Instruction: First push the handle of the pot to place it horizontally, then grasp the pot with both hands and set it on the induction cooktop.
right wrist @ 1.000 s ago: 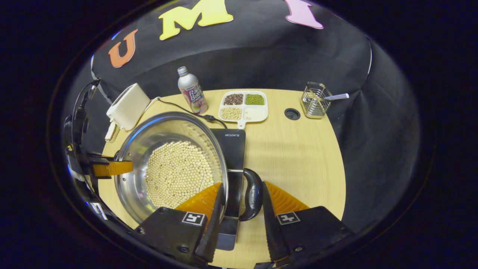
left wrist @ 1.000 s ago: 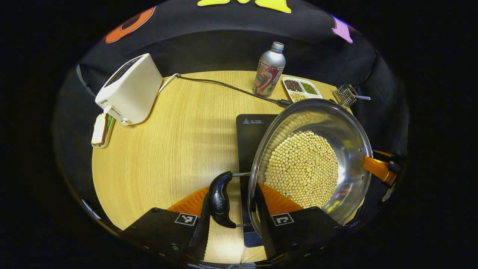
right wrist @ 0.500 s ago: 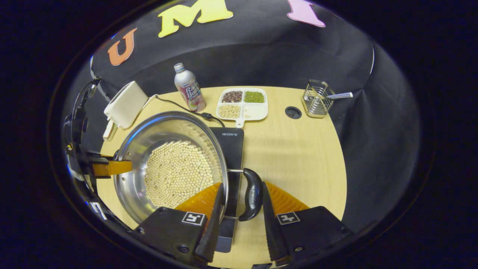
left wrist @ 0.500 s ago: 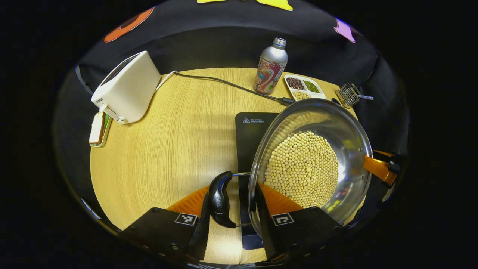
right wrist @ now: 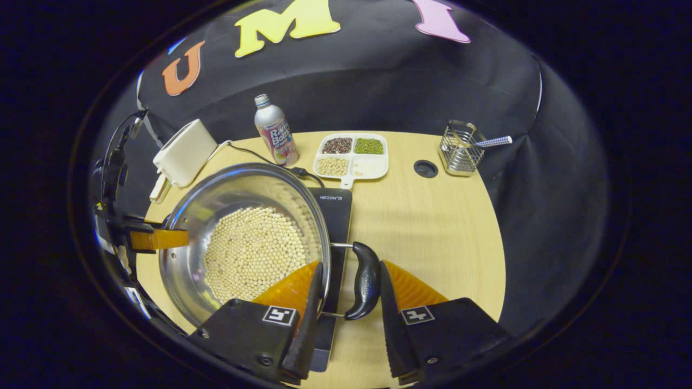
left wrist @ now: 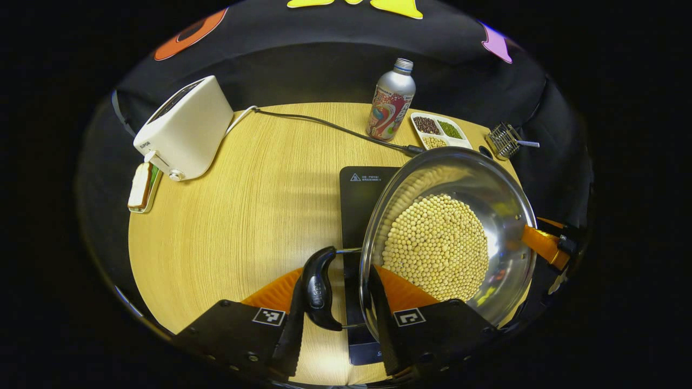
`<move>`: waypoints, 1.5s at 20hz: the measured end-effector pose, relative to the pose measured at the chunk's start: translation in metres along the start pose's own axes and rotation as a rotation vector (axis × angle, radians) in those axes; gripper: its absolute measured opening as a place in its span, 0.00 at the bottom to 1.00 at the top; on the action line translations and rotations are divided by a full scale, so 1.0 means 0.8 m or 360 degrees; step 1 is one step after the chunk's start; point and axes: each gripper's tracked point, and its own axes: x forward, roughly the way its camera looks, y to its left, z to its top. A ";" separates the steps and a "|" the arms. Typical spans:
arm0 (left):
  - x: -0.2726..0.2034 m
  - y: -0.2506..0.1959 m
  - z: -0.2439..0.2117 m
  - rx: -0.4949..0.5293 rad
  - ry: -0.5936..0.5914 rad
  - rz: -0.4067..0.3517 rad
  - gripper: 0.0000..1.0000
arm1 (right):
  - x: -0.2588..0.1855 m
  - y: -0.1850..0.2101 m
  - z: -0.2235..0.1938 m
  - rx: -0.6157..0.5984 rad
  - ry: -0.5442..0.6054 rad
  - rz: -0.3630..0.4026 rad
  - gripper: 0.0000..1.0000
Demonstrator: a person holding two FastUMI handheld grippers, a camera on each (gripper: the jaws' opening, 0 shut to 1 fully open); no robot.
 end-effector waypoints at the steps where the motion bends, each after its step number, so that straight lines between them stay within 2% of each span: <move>1: -0.001 0.000 0.001 0.0004 0.0003 0.0001 0.58 | 0.000 0.000 -0.001 0.0008 -0.0005 0.0001 0.55; 7: 0.000 0.003 0.006 0.0021 0.0027 -0.0012 0.58 | -0.002 0.001 -0.003 0.0042 -0.0017 -0.0022 0.55; 8: 0.000 0.002 0.005 0.0016 0.0021 -0.0014 0.67 | -0.001 0.001 -0.003 0.0045 -0.0020 -0.0023 0.55; 9: 0.000 0.002 0.007 0.0014 0.0019 -0.0012 0.49 | -0.002 0.001 -0.004 0.0046 -0.0027 -0.0024 0.57; 10: 0.000 0.001 0.006 0.0011 0.0013 -0.0008 0.59 | -0.002 0.001 -0.002 0.0057 -0.0033 -0.0023 0.57; 12: -0.003 0.002 0.010 0.0005 -0.0017 -0.0013 0.63 | -0.004 0.000 -0.003 0.0031 -0.0019 -0.0039 0.58; 13: -0.009 0.003 0.014 0.0007 -0.0051 -0.0007 0.66 | -0.005 0.000 -0.003 0.0027 -0.0037 -0.0036 0.63; 14: -0.017 0.005 0.019 0.0017 -0.0106 0.0004 0.65 | -0.009 0.000 0.003 0.0043 -0.0078 -0.0028 0.65; 15: -0.028 0.005 0.026 0.0028 -0.0168 0.0000 0.53 | -0.014 0.000 0.008 0.0057 -0.0130 -0.0033 0.67; 16: -0.039 0.000 0.030 0.0039 -0.0225 0.0007 0.81 | -0.021 -0.002 0.013 0.0058 -0.0173 -0.0052 0.67; 17: -0.047 0.002 0.031 0.0055 -0.0288 0.0018 1.00 | -0.029 0.000 0.019 0.0046 -0.0230 -0.0048 0.70; 18: -0.061 0.002 0.039 0.0072 -0.0370 0.0059 0.99 | -0.040 0.006 0.026 0.0027 -0.0283 -0.0037 0.75; 19: -0.071 0.002 0.042 0.0088 -0.0433 0.0074 0.98 | -0.050 0.013 0.028 0.0003 -0.0325 -0.0027 0.77; 25: -0.115 -0.007 0.040 0.0156 -0.0658 0.0108 0.98 | -0.090 0.048 0.038 -0.0163 -0.0477 -0.0064 0.78; 30: -0.165 -0.001 0.042 0.0156 -0.0819 0.0102 0.98 | -0.132 0.075 0.048 -0.0214 -0.0596 -0.0088 0.79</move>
